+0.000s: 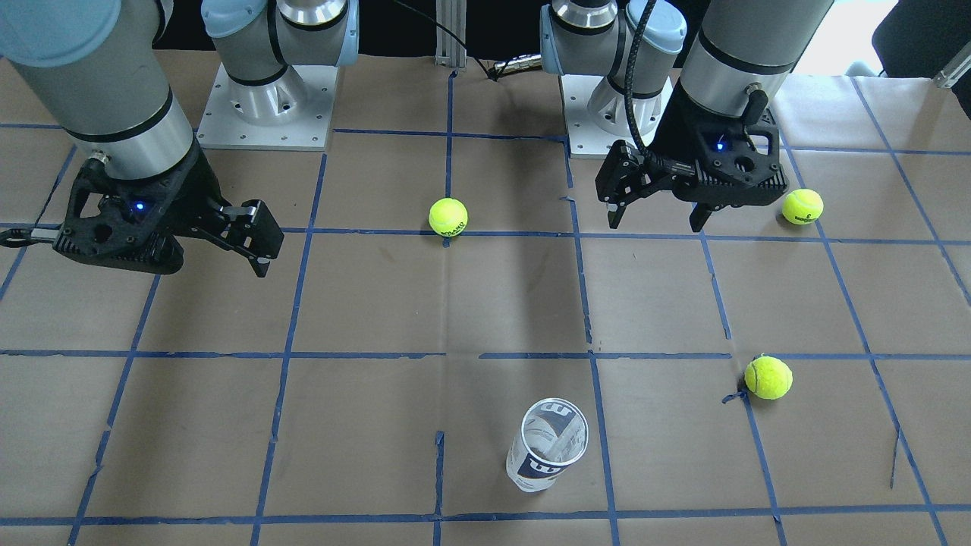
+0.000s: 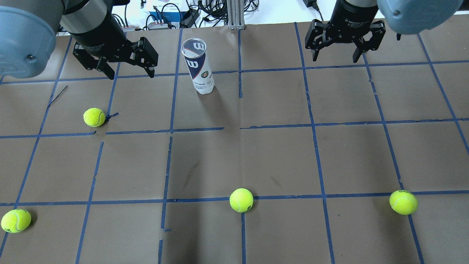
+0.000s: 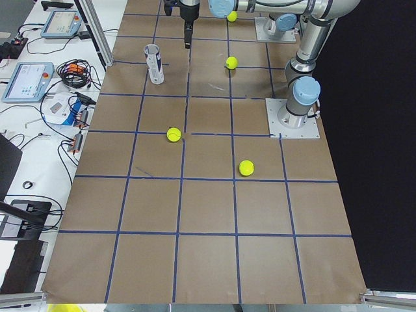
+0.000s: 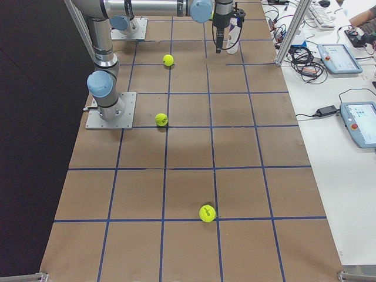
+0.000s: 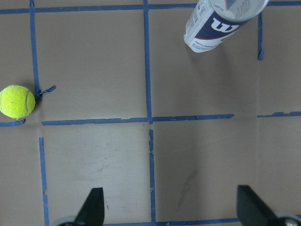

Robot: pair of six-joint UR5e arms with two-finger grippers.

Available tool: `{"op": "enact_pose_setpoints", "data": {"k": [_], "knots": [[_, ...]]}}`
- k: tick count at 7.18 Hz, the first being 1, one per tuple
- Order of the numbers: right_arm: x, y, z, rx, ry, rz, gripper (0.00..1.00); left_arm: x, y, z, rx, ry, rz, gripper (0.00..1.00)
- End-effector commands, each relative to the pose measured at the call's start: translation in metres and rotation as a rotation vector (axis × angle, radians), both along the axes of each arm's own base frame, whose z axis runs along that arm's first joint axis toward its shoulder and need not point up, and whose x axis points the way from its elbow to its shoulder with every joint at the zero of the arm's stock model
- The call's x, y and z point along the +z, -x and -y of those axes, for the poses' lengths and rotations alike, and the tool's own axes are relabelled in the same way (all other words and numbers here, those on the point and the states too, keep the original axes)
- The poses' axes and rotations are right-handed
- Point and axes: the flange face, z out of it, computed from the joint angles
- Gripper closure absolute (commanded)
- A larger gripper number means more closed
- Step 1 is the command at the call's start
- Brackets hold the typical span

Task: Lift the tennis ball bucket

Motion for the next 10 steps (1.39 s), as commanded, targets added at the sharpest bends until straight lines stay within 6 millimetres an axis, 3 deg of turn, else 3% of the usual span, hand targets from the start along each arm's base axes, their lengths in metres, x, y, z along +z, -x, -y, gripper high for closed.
{"op": "enact_pose_setpoints", "data": {"k": [1,10], "knots": [[-0.0020,0.0006,0.0002,-0.001,-0.004,-0.002,0.00,0.0002,-0.0007,-0.0013,0.000,0.001,0.001,0.00],[-0.0018,0.0004,0.0015,0.002,0.009,-0.001,0.00,-0.0012,-0.0007,-0.0007,-0.002,0.000,0.001,0.00]]}}
